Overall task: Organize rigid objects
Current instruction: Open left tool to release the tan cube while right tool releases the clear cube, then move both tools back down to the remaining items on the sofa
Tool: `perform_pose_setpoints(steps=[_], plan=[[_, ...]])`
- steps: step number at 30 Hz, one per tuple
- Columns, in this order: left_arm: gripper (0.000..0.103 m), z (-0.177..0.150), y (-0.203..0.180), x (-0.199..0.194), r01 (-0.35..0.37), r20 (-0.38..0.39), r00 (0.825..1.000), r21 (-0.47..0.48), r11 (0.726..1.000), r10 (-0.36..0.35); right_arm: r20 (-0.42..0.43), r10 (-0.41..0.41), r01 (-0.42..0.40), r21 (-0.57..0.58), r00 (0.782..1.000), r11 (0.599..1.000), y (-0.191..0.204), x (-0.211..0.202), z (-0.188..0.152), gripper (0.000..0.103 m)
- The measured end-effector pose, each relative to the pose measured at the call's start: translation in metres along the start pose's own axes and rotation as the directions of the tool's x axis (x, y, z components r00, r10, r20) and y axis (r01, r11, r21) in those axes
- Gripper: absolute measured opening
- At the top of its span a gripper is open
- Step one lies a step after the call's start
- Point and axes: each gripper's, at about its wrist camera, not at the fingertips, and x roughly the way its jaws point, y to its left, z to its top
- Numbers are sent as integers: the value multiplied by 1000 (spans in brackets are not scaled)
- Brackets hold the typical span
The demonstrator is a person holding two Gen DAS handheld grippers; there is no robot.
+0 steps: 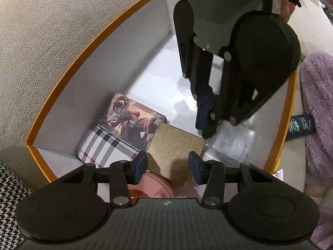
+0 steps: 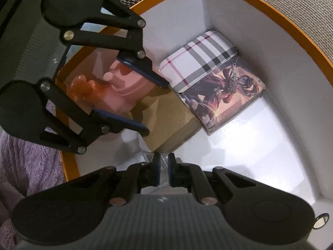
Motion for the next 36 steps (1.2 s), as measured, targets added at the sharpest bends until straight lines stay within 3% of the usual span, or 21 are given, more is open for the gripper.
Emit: perform_pose_setpoints(steps=[3,8,16,25,30,36], plan=[[55,-1,2,2,1,21,1000,-16,1000,0,-2,-45,45,24,999,999,-4,-13,-6,10],[55,-7,11,-13,36,74,997,-117,992,-27,-103,-97,99,20,990,995,-11,-13,-24,10],[55,-15,24,-31,3,93,995,-241,971,20,-86,-14,18,51,996,999,4,9,-25,9],[55,-22,26,-33,1,94,995,-260,965,24,-39,30,-27,82,999,996,14,23,-14,9],[55,-23,25,-36,-7,104,994,-259,966,35,-61,-35,39,61,998,997,13,15,-14,10],[55,-27,34,-37,-30,107,992,-312,949,67,-4,-133,133,67,991,989,1,-2,-11,9]])
